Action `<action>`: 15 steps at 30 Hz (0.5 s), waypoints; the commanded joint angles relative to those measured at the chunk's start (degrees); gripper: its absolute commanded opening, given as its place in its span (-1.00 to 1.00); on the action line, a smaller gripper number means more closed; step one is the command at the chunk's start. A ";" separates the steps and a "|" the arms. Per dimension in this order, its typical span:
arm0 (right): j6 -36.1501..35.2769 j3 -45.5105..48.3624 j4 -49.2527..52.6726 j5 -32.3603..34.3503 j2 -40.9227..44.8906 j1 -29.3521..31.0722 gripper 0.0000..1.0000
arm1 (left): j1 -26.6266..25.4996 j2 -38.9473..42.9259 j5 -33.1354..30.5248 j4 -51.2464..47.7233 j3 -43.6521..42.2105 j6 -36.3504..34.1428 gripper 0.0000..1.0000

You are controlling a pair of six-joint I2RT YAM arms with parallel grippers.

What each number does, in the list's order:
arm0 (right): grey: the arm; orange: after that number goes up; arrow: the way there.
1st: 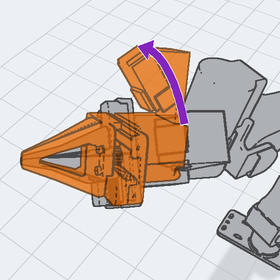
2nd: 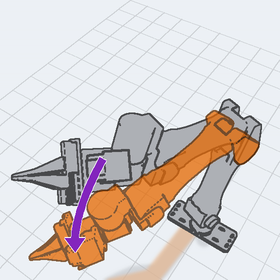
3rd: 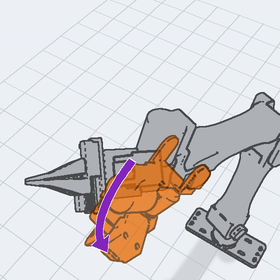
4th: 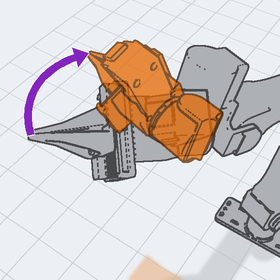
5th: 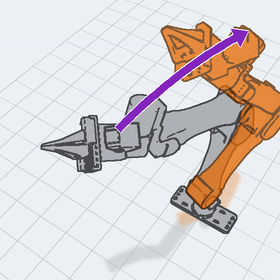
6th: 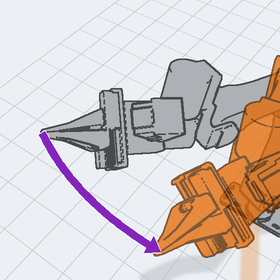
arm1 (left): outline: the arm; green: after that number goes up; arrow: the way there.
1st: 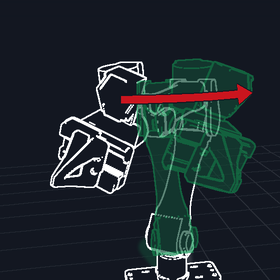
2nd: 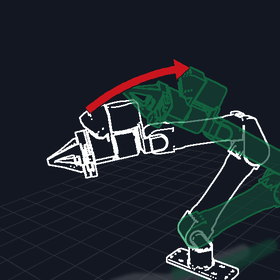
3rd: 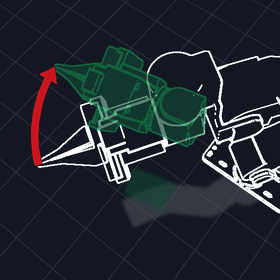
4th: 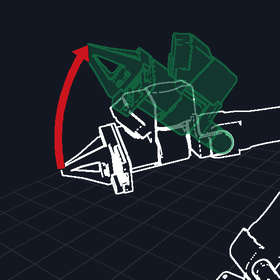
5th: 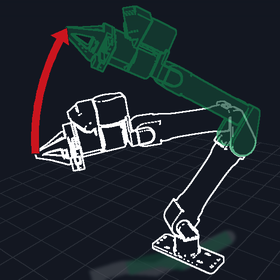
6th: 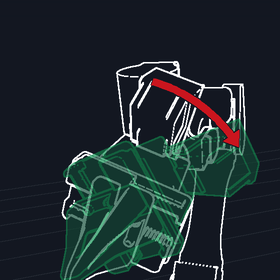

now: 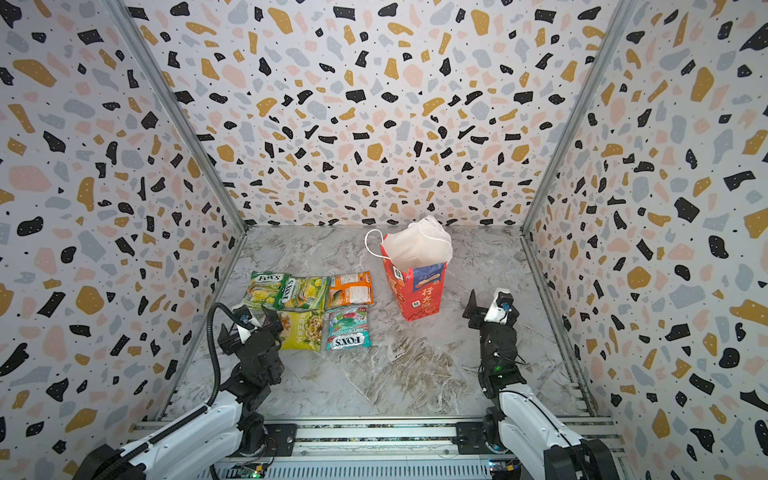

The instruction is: Take the snacks out of the paper bag

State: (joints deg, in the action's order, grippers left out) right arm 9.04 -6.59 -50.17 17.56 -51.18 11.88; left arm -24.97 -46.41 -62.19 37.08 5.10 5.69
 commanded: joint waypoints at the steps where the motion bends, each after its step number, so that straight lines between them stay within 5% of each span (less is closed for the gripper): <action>1: -4.21 0.78 -6.51 1.60 -4.04 1.40 0.85 | 2.01 -2.03 -0.76 12.57 -2.35 0.33 0.99; 5: -6.84 2.60 -16.62 1.72 -10.47 2.44 0.98 | 5.11 -10.16 2.26 13.42 -0.46 2.22 0.99; 15: -6.21 1.10 -13.99 2.70 -13.80 0.23 0.98 | 8.03 -21.73 9.79 27.24 0.87 -1.47 0.99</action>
State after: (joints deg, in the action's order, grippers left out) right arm 1.93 -4.47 -63.64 19.14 -63.37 13.41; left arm -18.00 -66.61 -55.31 55.99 4.10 4.93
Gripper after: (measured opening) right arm 0.990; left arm 0.995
